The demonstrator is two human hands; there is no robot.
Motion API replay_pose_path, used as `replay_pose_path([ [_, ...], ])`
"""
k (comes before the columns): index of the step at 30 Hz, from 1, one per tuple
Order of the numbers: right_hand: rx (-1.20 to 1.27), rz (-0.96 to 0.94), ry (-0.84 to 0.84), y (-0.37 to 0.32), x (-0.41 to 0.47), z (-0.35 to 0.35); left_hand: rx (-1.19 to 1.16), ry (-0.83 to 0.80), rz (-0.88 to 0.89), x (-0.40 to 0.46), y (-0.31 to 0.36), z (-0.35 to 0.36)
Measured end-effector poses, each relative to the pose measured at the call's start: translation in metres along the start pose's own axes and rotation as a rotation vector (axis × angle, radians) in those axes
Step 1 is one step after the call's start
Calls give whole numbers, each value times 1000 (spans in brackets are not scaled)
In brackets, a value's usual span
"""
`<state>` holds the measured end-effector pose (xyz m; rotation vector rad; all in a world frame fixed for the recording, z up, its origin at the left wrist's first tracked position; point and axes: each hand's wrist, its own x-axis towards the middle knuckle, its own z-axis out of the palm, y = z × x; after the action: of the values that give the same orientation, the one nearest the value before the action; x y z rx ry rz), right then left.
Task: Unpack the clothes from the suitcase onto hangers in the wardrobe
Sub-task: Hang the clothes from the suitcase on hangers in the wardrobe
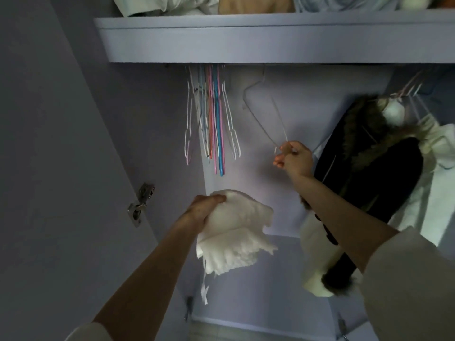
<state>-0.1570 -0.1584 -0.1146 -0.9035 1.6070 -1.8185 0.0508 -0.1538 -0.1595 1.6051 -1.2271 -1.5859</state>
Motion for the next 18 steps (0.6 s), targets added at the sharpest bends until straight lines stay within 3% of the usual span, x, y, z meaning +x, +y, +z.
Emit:
replay_pose_path([
  [5, -12, 8, 28, 8, -5, -24, -31, -76, 90, -5, 10, 20],
  [10, -204, 14, -5, 26, -16, -65, -45, -166, 176, -7, 12, 38],
  [18, -44, -84, 22, 18, -7, -105, -22, -148, 173, -2, 8, 69],
])
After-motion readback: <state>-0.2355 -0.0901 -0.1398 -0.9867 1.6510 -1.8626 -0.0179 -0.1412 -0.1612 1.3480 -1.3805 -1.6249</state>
